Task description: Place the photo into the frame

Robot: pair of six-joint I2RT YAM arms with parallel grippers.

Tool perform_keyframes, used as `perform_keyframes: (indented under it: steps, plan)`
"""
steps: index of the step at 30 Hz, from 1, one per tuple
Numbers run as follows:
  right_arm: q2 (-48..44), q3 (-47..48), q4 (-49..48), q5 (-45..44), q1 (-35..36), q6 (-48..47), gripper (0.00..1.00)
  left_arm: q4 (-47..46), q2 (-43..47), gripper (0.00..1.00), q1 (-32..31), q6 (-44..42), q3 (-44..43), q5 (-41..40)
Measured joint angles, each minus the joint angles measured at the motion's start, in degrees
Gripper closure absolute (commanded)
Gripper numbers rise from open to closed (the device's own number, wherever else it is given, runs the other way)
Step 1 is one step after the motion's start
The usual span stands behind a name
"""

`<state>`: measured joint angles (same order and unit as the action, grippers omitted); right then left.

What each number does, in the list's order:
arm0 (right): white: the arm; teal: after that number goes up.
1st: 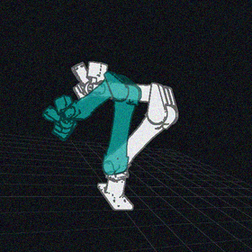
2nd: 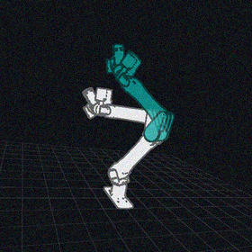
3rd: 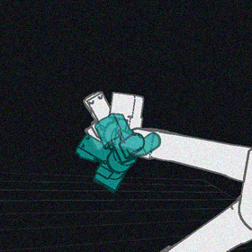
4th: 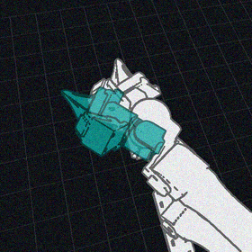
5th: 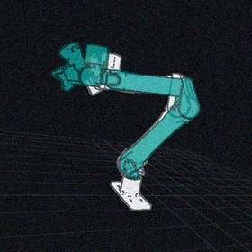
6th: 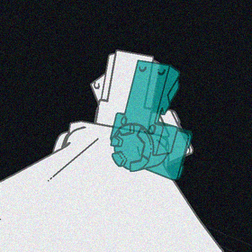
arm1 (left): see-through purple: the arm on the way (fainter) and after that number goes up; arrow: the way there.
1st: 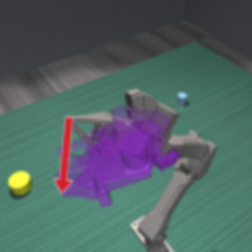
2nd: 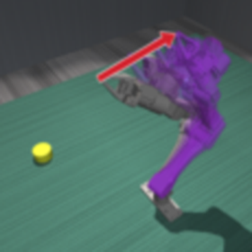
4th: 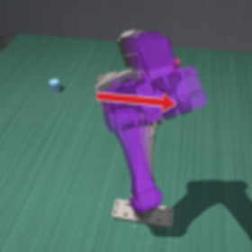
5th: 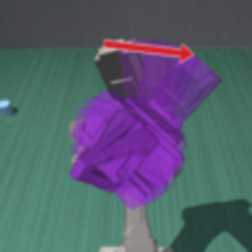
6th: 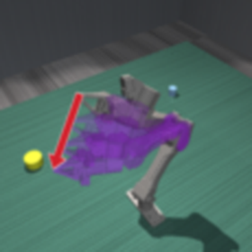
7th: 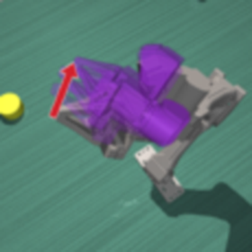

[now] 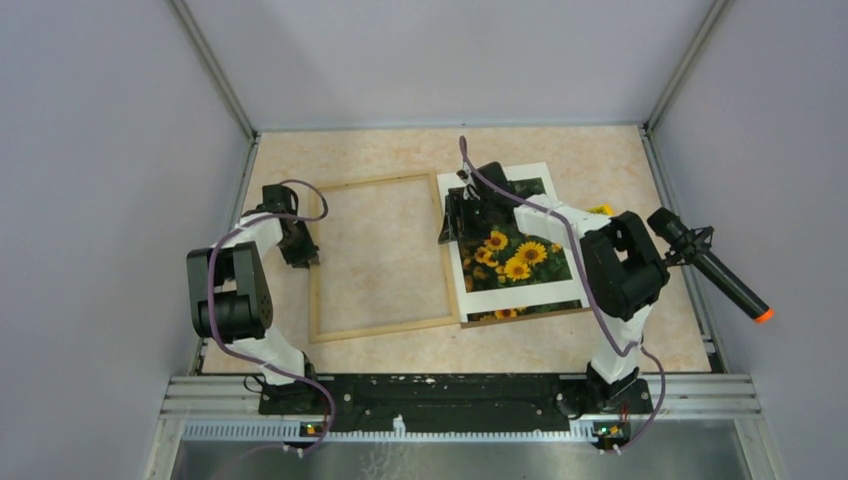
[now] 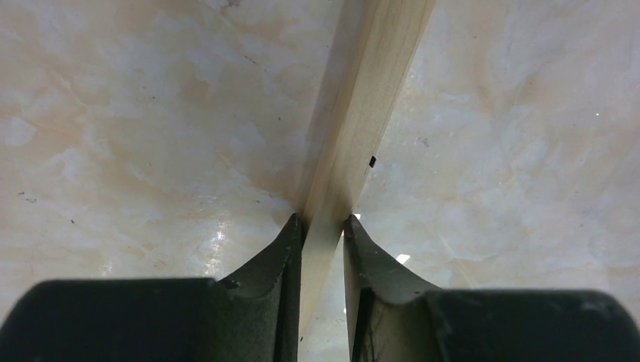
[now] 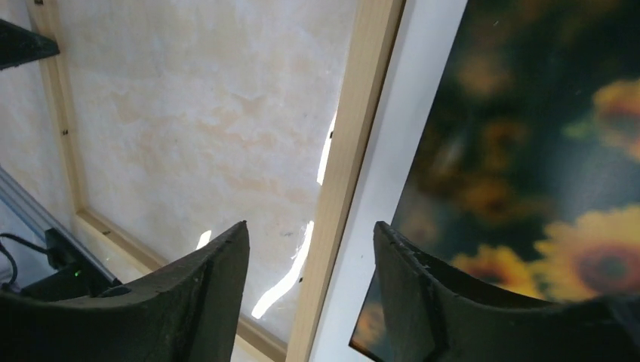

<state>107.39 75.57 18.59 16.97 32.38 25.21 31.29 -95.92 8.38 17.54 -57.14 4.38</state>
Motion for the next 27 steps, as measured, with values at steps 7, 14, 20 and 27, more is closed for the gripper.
perform_keyframes:
  steps: [7, 14, 20, 27]
  plan:
    - [-0.8, -6.2, -0.6, 4.0, 2.8, 0.2, 0.41, -1.7, 1.7, 0.51, -0.5, -0.5, 1.8, 1.0]
    - [-10.1, -14.1, 2.5, 3.0, 12.2, -0.8, 0.33, -1.3, 6.4, 0.22, -1.5, -0.3, 3.3, 2.3]
    - [-14.5, -19.1, 2.3, 0.1, 13.4, 0.5, 0.31, -2.6, 14.2, 0.06, -1.6, 0.1, 4.5, 3.8]
    - [-15.9, -25.5, -2.5, -1.1, 13.3, 6.5, 0.40, -6.1, 21.6, 0.01, -1.9, 0.2, 6.9, 8.5]
